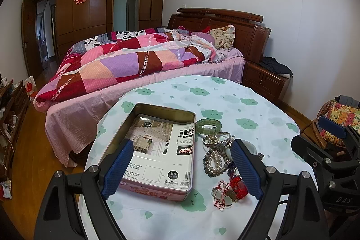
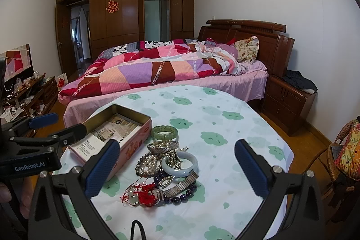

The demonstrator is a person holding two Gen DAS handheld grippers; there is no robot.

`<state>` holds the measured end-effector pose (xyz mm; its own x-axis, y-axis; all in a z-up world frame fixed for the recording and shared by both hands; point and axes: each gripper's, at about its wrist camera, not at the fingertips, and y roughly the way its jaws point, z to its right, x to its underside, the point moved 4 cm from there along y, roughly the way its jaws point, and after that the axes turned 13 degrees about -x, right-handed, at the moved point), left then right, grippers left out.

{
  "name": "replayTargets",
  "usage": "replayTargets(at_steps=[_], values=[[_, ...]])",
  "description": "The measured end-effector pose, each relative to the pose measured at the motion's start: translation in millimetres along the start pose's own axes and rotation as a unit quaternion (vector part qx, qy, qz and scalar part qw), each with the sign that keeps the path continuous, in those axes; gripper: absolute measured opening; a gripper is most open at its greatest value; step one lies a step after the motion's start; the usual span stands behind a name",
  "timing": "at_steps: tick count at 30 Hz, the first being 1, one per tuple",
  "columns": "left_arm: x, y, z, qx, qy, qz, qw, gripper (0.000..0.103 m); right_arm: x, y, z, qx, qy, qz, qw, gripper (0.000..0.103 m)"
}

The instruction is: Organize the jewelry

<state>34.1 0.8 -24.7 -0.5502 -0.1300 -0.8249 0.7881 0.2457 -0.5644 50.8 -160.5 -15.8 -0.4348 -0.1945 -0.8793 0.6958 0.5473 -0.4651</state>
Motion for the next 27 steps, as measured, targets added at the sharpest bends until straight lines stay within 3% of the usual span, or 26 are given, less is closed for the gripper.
replayTargets(at_steps=[27], values=[[1.4, 2.3, -7.8, -0.002, 0.002, -0.001, 1.0, 0.088, 1.6, 0.5, 1.5, -0.001, 0.001, 0.0, 1.0, 0.103]])
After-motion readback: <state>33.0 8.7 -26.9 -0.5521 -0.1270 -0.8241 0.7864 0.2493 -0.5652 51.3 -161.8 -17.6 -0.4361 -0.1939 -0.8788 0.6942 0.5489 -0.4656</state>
